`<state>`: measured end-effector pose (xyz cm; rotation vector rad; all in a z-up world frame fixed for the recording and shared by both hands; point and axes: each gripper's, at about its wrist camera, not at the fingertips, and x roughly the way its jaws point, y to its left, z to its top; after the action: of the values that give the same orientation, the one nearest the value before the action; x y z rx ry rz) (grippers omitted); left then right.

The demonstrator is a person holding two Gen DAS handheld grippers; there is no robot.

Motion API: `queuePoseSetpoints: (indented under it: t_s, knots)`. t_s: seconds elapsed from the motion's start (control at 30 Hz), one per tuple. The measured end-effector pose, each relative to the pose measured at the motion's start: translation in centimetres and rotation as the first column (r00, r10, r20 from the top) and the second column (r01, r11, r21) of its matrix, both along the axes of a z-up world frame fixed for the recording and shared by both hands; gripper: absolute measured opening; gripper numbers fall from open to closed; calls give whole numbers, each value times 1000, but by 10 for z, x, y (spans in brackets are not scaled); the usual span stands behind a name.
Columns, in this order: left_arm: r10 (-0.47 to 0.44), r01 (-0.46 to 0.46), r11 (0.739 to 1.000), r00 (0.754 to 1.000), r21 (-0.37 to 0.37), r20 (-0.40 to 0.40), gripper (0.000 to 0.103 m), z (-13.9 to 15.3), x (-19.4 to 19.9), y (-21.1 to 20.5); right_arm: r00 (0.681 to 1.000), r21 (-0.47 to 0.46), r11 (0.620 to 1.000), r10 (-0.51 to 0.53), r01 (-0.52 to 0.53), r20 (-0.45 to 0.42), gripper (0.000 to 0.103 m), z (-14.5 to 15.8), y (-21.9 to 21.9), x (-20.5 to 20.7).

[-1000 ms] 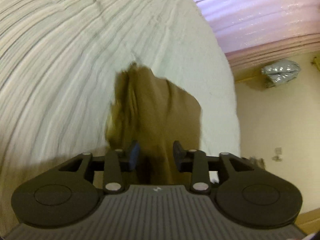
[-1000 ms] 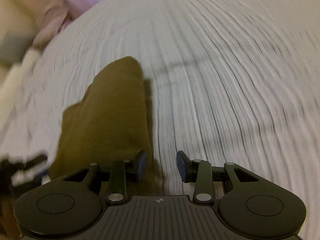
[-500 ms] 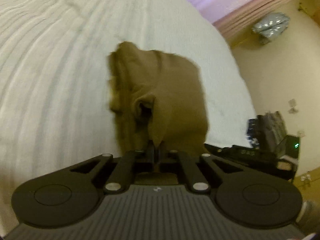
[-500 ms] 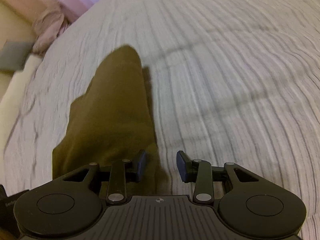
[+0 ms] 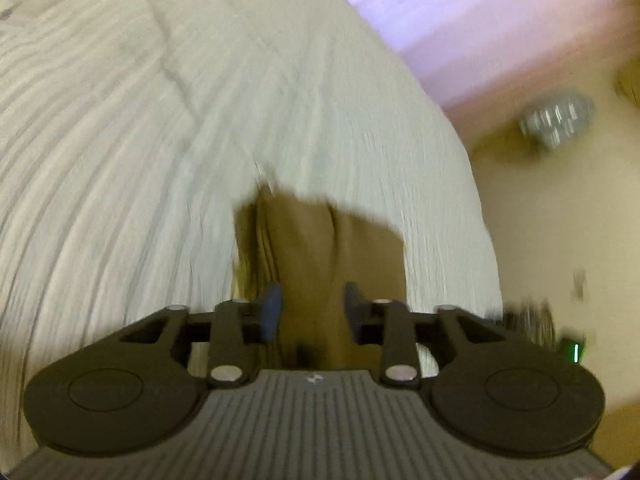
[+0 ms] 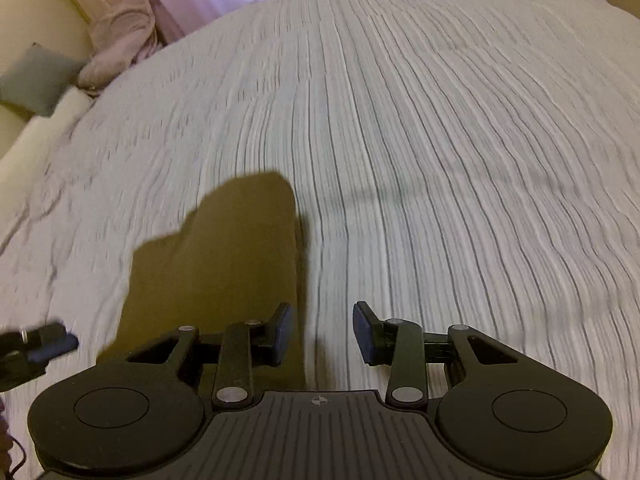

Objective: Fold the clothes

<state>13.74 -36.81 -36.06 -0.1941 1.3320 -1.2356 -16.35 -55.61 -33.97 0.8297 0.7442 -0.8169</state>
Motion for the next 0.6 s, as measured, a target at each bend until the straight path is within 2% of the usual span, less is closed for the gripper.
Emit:
queuePoseSetpoints:
  t_s: [0.07,0.13,0.17,0.23,0.27,0.33,0.4,0.47,0.5,0.57,0.6]
  knots:
    - [24,-23,999,999,28,-32,39,-15,7,-24,1000,-2,1000,-8,8,12,37,-5,-11,8]
    - [35,-31,998,997,58,-67,38,-32,10,-44,999,19,999,-29,28,25,37,-12,-22,15]
    - [31,-26,998,995,57,-91,33,-40,9,-52,999,24,999,-39,38,33,37,-14,-26,17]
    - [14,-10,999,995,33,-102,6,-49,5,-60,998,12,999,-53,52,25,37,-19,-30,25]
    - [6,-4,1000,997,25,-78,2,-49,4,-60,998,6,998,-59,59,21,37,-22,-32,29]
    - [18,-18,1000,1000,22,0,2,-45,2,-52,999,11,999,-50,50,2,37,-28,-37,33]
    - [39,-41,998,998,45,41,2,-46,2,-44,1000,25,1000,-19,20,-25,37,-35,-40,43]
    - [55,-61,995,996,77,73,4,-46,2,-40,998,-14,1000,-3,2,-66,37,-32,-38,49]
    - [45,-54,995,993,86,106,7,-40,0,-42,996,-32,999,4,-7,-86,37,-31,-38,52]
    - [32,-50,994,984,98,173,7,-26,-3,-46,992,-69,997,18,-27,-128,37,-28,-36,58]
    - [46,-64,994,978,85,205,6,-14,-5,-46,993,-110,994,9,-23,-122,37,-20,-34,56]
